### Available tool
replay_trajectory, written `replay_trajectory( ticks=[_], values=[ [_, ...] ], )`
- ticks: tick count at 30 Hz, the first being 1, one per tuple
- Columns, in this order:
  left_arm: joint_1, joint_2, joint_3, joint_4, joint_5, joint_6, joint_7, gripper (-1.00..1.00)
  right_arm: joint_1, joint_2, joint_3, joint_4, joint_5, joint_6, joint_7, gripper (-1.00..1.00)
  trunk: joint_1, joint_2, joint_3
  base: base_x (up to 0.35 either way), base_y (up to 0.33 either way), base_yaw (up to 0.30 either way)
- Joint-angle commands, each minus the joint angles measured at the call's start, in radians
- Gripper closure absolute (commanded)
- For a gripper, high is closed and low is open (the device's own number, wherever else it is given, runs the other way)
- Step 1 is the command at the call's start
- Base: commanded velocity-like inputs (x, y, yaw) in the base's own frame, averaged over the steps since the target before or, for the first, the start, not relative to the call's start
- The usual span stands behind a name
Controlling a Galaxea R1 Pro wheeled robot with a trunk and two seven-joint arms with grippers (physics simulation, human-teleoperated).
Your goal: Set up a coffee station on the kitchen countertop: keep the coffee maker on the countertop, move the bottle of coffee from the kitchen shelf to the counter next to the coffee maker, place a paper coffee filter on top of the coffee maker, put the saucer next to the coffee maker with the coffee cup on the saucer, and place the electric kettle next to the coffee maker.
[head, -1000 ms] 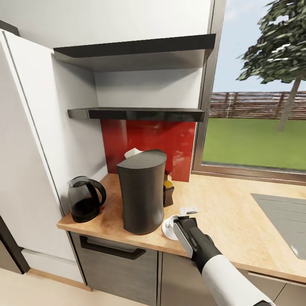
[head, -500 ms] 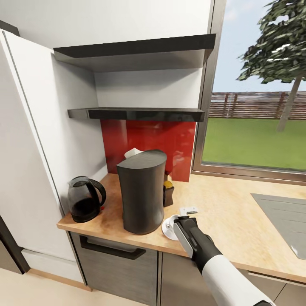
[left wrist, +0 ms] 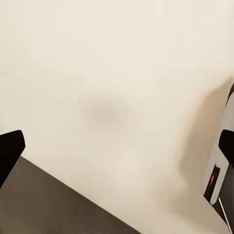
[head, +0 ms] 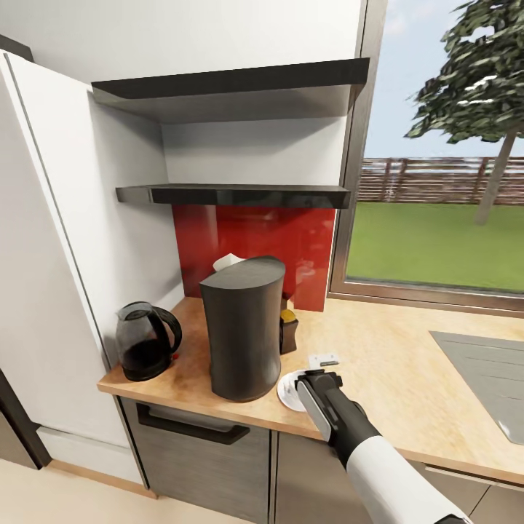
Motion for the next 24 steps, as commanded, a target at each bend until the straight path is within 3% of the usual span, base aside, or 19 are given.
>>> replay_trajectory(
  ticks=[1, 17, 21, 24],
  values=[
    [0.0, -0.001, 0.006, -0.002, -0.01, 0.006, 0.0, -1.0, -0.001, -0.001, 0.003, -0.001, -0.011, 0.002, -0.01, -1.0, 0.0, -0.001, 0.0, 0.0, 0.0, 0.0],
    [0.0, -0.001, 0.006, 0.0, -0.01, 0.006, -0.001, -1.0, -0.001, 0.001, -0.001, -0.013, -0.011, 0.003, -0.009, -1.0, 0.0, -0.001, 0.0, 0.0, 0.0, 0.0],
    [0.0, -0.002, 0.005, 0.0, -0.01, 0.006, 0.0, -1.0, -0.001, -0.001, -0.003, -0.09, -0.008, 0.004, -0.013, -1.0, 0.0, -0.001, 0.0, 0.0, 0.0, 0.0],
    [0.0, -0.002, 0.006, 0.0, -0.01, 0.006, -0.001, -1.0, -0.001, -0.002, -0.004, -0.161, -0.005, 0.006, -0.081, -1.0, 0.0, -0.001, 0.0, 0.0, 0.0, 0.0]
  ],
)
